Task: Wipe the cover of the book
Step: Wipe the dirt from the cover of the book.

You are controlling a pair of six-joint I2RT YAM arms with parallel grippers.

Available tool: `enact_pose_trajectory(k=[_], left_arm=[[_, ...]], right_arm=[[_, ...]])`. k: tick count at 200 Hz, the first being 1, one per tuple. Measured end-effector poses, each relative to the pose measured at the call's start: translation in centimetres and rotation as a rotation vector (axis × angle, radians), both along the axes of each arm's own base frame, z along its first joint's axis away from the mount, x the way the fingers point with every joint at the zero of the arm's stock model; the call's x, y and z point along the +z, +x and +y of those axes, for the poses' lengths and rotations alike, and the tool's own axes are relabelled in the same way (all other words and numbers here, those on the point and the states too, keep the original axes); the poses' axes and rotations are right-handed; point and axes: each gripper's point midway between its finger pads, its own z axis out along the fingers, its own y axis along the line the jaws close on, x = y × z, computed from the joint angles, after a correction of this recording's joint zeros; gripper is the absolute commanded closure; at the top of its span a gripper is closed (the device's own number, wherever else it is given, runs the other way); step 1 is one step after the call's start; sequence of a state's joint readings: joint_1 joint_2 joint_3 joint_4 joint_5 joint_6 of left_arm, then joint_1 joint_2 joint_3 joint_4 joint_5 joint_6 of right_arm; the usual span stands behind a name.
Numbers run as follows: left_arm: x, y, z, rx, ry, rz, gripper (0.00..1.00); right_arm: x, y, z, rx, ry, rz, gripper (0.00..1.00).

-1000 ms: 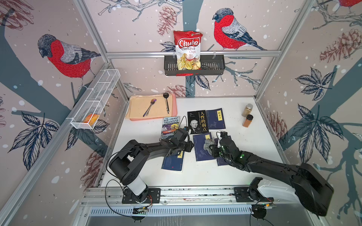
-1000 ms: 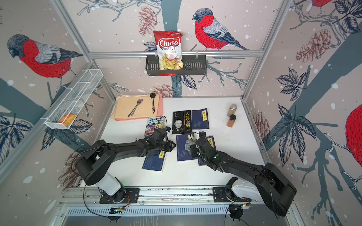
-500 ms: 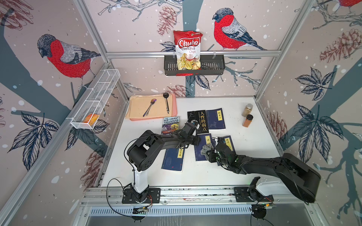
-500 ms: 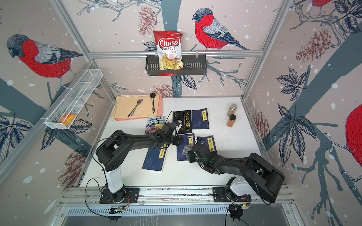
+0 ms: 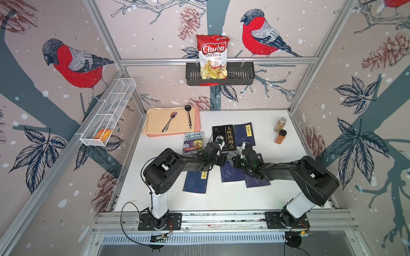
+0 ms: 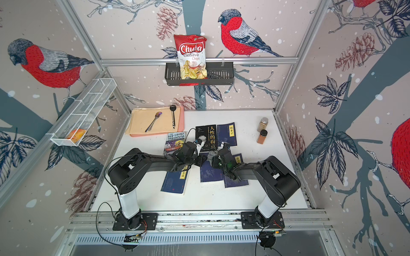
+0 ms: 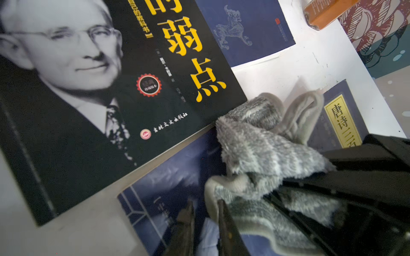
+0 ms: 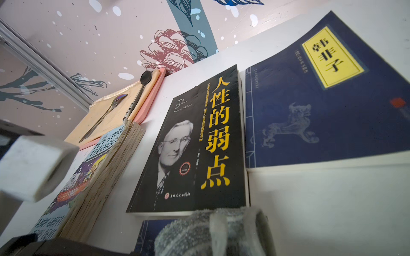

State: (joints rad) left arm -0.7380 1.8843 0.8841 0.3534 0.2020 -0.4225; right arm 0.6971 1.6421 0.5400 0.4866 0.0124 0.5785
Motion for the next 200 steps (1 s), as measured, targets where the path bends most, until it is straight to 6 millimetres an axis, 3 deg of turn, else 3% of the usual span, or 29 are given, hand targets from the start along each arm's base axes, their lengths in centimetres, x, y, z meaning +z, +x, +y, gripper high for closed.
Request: enact_pose_trajectory(k=[15, 50, 70, 98, 133, 151, 173, 200], left_arm=[[0.0, 0.1, 0.0, 0.002, -0.001, 0.0, 0.79], [0.0, 0.2, 0.2, 0.009, -0.01, 0.007, 0.79], [-0.1, 0.2, 0.2, 0.012, -0.015, 0.011, 0.79], [0.0, 0.2, 0.3, 0.009, -0.024, 0.012, 0.79], [-0.1, 0.1, 0.3, 0.007, -0.038, 0.008, 0.8], [-0.1, 0.1, 0.3, 0.009, -0.043, 0.008, 0.8], [-0.1, 0.0, 0.4, 0.01, -0.045, 0.009, 0.8], [0.0, -0.1, 0.4, 0.009, -0.044, 0.012, 0.8]], right_arm=[[0.0, -0.9, 0.3, 0.013, -0.011, -0.009, 0.95], [-0.2, -7.4, 1.7, 0.102, -0.001, 0.018, 0.94], [-0.4, -9.3, 1.7, 0.105, 0.019, 0.033, 0.94], [-0.5, -8.5, 1.2, 0.069, 0.049, 0.058, 0.95], [-0.2, -1.3, 0.7, -0.039, 0.058, 0.016, 0.97], [-0.2, 0.8, 1.2, -0.045, 0.043, -0.004, 0.96], [-0.4, -0.1, 1.5, -0.025, 0.012, -0.022, 0.95], [-0.8, -5.6, 1.8, 0.041, 0.014, -0.02, 0.94]])
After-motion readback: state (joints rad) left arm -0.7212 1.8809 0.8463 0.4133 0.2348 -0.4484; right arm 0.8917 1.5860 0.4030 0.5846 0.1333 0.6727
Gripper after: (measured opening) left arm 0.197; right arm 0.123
